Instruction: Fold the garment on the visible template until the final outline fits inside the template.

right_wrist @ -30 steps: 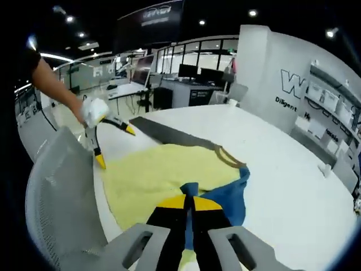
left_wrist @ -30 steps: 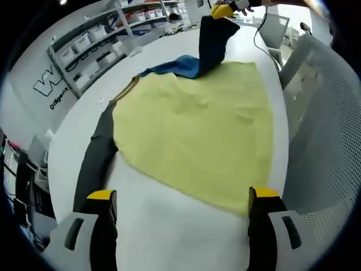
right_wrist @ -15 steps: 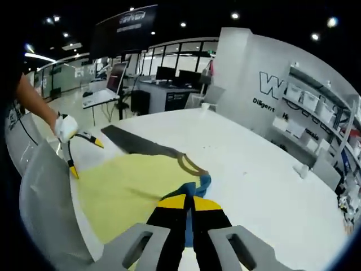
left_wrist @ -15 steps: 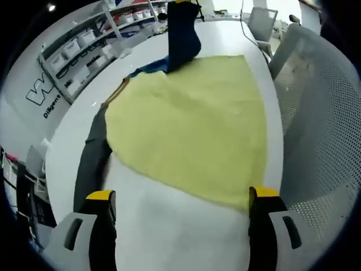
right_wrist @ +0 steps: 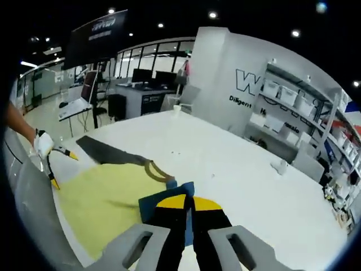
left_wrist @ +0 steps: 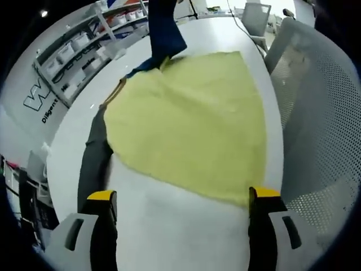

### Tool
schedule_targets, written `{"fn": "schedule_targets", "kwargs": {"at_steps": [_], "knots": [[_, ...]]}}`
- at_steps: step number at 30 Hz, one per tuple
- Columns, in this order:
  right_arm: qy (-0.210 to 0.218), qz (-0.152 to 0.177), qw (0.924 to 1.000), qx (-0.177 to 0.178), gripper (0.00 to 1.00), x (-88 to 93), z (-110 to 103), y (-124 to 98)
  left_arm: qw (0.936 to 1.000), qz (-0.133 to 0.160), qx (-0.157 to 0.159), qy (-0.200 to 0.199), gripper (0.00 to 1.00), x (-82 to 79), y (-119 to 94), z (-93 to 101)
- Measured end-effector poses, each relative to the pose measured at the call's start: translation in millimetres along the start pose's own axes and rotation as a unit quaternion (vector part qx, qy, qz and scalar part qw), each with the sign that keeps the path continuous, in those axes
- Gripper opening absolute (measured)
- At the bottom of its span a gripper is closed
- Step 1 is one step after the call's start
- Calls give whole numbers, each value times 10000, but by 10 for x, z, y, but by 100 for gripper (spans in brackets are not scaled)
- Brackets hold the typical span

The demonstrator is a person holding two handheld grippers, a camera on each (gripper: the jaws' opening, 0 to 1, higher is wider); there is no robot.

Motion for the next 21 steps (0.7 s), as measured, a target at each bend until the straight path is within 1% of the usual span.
{"fn": "schedule_targets", "kwargs": {"at_steps": [1, 3, 5, 6, 7, 9, 10, 14, 21], "knots": [[21, -9, 10000, 15, 0, -5, 6, -7, 9999, 83, -51, -111, 96, -24, -13, -17], [62, -20, 10000, 59, 0, -16, 28, -20, 9984, 393, -136, -385, 94, -97, -46, -58], [115, -12, 9999, 118, 0, -25, 62, -27, 9966, 594, -216, -534, 95, -157, -77, -103], [176, -5, 9997, 171, 0, -29, 85, -32, 9958, 654, -228, -592, 95, -177, -91, -115], [193, 4, 9996, 187, 0, -31, 92, -35, 9938, 752, -211, -789, 96, -204, -101, -127], [305, 15, 9992, 263, 0, -35, 132, -46, 9903, 856, -212, -1070, 99, -226, -109, -152], [352, 22, 9989, 304, 0, -39, 156, -54, 9890, 884, -165, -1174, 99, -235, -113, -151], [367, 11, 9982, 466, 0, -61, 238, -95, 9830, 1028, -190, -1510, 99, -250, -133, -192], [479, -12, 9961, 747, 0, -118, 456, -142, 9832, 987, -262, -1512, 99, -205, -148, -206]]}}
Point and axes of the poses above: the point that each gripper's makers call its tool centre point, and the gripper's own axes: y roughly forward along the fingers, z roughly to its right, x roughly out of its underside, the point moved 9 cm from there along -y, roughly backward along the fingers, and after that the axes turned 7 degrees about y, right-handed, at the moved point
